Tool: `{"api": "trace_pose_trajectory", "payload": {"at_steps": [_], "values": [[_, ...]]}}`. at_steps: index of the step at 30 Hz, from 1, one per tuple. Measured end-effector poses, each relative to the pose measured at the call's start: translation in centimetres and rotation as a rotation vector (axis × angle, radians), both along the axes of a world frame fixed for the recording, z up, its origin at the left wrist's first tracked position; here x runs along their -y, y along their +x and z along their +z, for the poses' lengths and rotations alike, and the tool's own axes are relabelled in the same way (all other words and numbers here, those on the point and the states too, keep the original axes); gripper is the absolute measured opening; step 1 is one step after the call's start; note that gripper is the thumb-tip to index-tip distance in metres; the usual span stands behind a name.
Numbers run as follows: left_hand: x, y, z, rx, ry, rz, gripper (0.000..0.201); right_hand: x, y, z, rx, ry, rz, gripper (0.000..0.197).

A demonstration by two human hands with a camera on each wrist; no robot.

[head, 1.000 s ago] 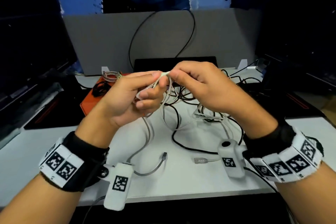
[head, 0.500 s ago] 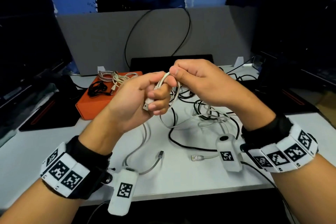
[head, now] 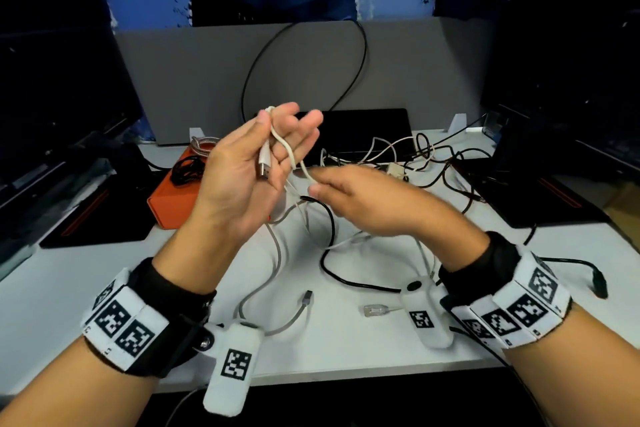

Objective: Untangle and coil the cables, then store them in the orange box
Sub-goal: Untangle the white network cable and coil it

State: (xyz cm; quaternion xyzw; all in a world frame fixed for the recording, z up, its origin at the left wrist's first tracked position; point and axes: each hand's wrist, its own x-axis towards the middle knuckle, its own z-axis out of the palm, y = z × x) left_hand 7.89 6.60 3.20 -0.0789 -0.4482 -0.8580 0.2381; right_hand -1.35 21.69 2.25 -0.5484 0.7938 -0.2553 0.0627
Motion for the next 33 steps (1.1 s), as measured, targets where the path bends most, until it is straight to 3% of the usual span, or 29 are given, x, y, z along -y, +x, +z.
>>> {"api": "trace_pose_trajectory", "payload": {"at_steps": [5, 8, 11, 15, 19, 25, 29, 33], "values": [[0.4, -0.4, -1.3, 0.088, -0.965, 0.482, 0.039, -0.7, 1.7, 1.3, -0.170, 0.085, 0.074, 0.033], [1.2, -0.1, -1.1, 0.169, -1.189, 0.483, 0.029, -1.9, 1.4, 2.7, -0.131, -0.118, -0.025, 0.016], [1.0, 0.5, -0.7, 0.192, -1.042, 0.150, 0.031, -2.2, 0.5, 2.8, -0.074, -0.320, -0.099, 0.006], [0.8, 0.9, -0.4, 0.217, -0.831, -0.087, 0.047, -1.4, -0.5, 1.6, -0.066, -0.418, -0.111, 0.026], [1.4, 0.9, -0.3, 0.187, -0.793, -0.139, 0.036, -0.9, -0.7, 1.2, -0.083, -0.374, -0.080, 0.022], [0.3, 1.4, -0.2, 0.261, -0.684, -0.293, 0.031, -1.3, -1.6, 1.5, -0.034, -0.451, -0.050, 0.045], [-0.5, 1.5, -0.2, 0.257, -0.485, -0.443, 0.033, -1.6, -1.8, 1.6, -0.076, -0.486, -0.030, 0.045], [-0.6, 1.1, -0.1, 0.173, -0.329, -0.385, 0.042, -1.5, -2.0, 1.8, 0.018, -0.519, -0.003, 0.039]]}}
